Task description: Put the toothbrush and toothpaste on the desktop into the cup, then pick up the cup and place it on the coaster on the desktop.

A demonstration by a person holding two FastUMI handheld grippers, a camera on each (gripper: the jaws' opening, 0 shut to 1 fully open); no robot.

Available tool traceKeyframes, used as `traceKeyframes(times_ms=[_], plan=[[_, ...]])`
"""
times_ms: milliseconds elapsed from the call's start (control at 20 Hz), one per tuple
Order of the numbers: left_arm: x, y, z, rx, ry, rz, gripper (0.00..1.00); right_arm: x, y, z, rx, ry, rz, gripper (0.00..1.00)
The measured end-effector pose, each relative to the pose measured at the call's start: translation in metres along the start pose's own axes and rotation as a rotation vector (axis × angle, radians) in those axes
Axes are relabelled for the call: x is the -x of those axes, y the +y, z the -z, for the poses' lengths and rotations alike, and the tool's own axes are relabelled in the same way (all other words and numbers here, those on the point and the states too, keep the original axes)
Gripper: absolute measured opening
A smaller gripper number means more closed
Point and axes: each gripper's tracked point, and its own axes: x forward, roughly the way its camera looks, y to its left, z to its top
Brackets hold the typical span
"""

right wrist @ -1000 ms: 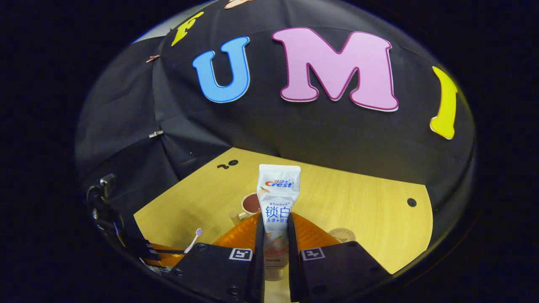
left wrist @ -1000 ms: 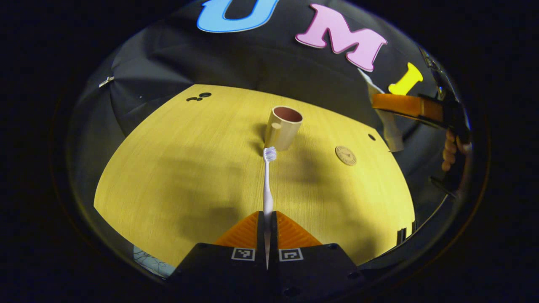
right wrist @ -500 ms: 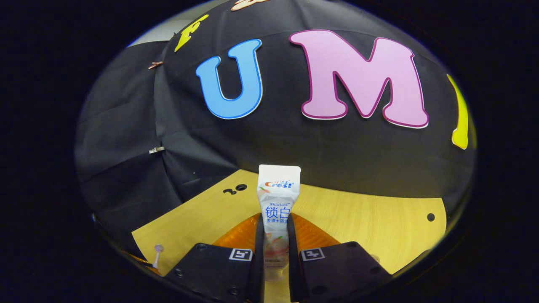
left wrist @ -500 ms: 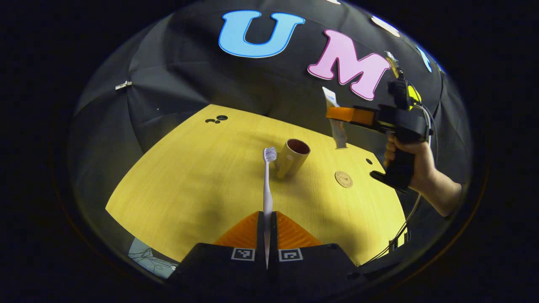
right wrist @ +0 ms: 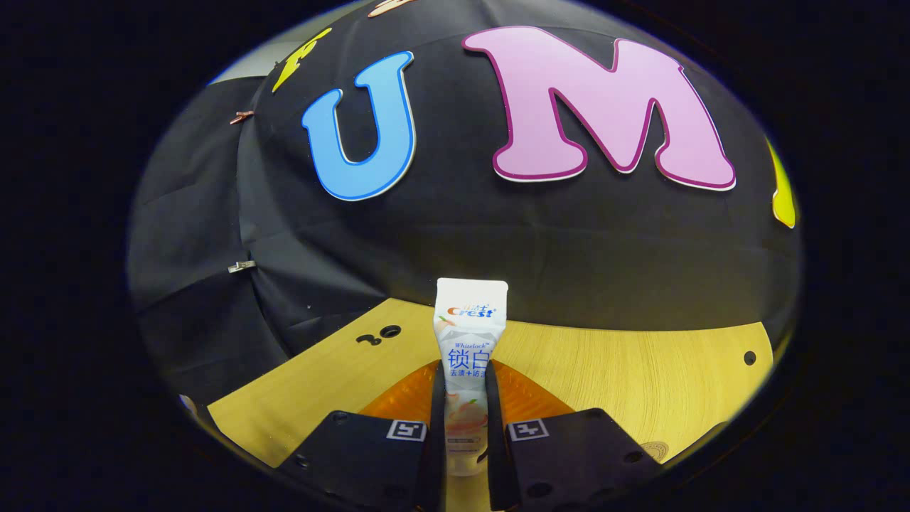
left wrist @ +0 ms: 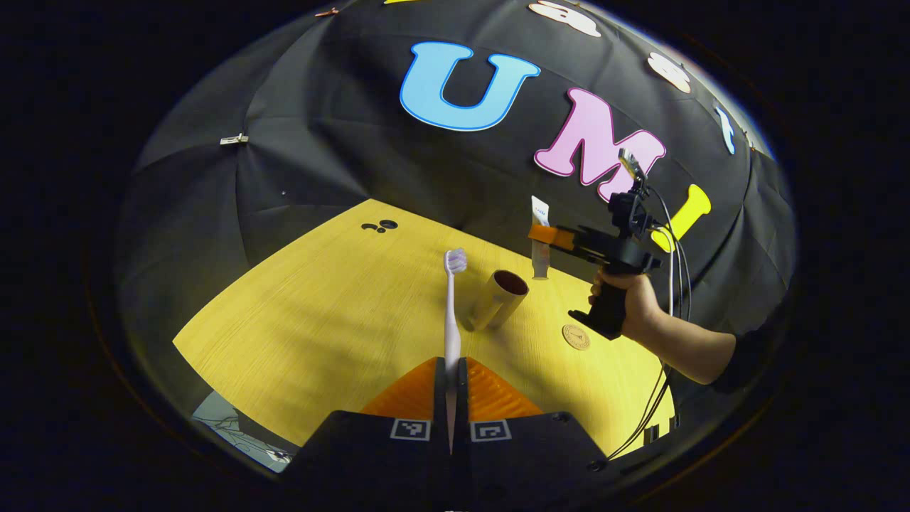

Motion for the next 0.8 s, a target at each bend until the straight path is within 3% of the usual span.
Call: traceKeyframes(times_ms=[300, 350, 400, 450, 500, 550, 600, 750, 800], plan=[[-0.019, -0.01, -0.016, 0.005, -0.059, 0.032, 0.06, -0.02, 0.013, 0.021, 0.031, -0.021, -0.034, 0.27], [-0.023, -0.012, -0.017, 0.013, -0.067, 0.035, 0.06, -0.022, 0.016, 0.027, 0.041, -0.014, -0.04, 0.14], [-0.027, -0.015, -0.018, 0.018, -0.07, 0.044, 0.06, -0.024, 0.018, 0.033, 0.047, -0.006, -0.043, 0.27], [-0.03, -0.02, -0.017, 0.016, -0.067, 0.051, 0.06, -0.026, 0.019, 0.04, 0.051, 0.007, -0.046, 0.14], [-0.031, -0.023, -0.016, 0.009, -0.064, 0.057, 0.06, -0.027, 0.019, 0.047, 0.051, 0.021, -0.048, 0.28], [-0.033, -0.024, -0.014, -0.003, -0.058, 0.059, 0.06, -0.027, 0.02, 0.053, 0.046, 0.034, -0.054, 0.18], [-0.033, -0.025, -0.012, -0.012, -0.052, 0.059, 0.06, -0.025, 0.02, 0.062, 0.036, 0.06, -0.061, 0.33], [-0.039, -0.031, -0.009, -0.009, -0.044, 0.068, 0.06, -0.011, 0.02, 0.063, 0.009, 0.064, -0.074, 0.57], [-0.041, -0.035, -0.009, -0.007, -0.047, 0.076, 0.06, 0.0, 0.019, 0.061, 0.0, 0.06, -0.079, 0.86]])
